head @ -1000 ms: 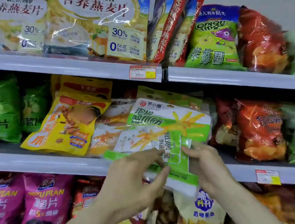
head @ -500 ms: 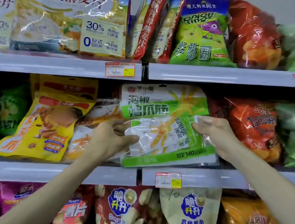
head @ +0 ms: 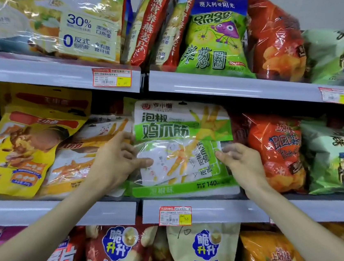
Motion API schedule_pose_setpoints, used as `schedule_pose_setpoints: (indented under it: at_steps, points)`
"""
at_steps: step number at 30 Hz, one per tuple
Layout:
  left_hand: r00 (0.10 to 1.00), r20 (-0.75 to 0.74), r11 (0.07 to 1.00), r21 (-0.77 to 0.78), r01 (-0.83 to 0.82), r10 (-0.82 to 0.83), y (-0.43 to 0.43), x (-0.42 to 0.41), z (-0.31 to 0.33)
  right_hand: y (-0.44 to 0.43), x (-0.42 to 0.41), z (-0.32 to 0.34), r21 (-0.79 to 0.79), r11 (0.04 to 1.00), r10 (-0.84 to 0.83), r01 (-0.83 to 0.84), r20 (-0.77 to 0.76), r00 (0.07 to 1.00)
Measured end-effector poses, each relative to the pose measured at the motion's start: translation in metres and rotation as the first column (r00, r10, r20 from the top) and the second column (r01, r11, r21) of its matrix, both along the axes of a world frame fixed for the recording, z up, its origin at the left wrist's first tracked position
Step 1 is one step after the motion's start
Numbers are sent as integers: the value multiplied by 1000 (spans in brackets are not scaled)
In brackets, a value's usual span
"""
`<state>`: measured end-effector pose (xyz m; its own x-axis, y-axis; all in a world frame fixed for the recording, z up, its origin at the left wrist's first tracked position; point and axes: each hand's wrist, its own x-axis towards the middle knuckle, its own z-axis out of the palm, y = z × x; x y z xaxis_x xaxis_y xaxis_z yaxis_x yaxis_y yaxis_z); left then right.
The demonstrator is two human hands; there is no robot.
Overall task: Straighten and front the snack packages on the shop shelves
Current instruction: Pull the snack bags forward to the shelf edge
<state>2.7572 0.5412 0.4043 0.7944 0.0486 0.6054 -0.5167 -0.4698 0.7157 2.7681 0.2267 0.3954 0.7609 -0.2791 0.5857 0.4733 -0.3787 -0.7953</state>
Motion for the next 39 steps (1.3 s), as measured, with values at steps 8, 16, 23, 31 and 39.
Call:
schedule_pose_setpoints:
  at_steps: [8,16,23,31,39]
  points:
    - [999,39,997,82,-14,11,-3,2,10,6,0,0,-17,995,-100,100,33,994]
    - [998,-58,982,182,47,-37,4,0,5,-3,-15,-6,-93,985,-152,143,-105,983]
    - [993,-108,955,297,-7,41,-2,-15,6,5,-39,-5,-378,912,-254,157,-220,942]
    - [992,-27,842,531,-88,121,-15,-41,-6,0,-51,-11,-467,875,-259,126,-231,938]
    - [988,111,789,595,-155,109,-24,-64,-16,-9,-67,-19,-632,762,-329,139,-193,924]
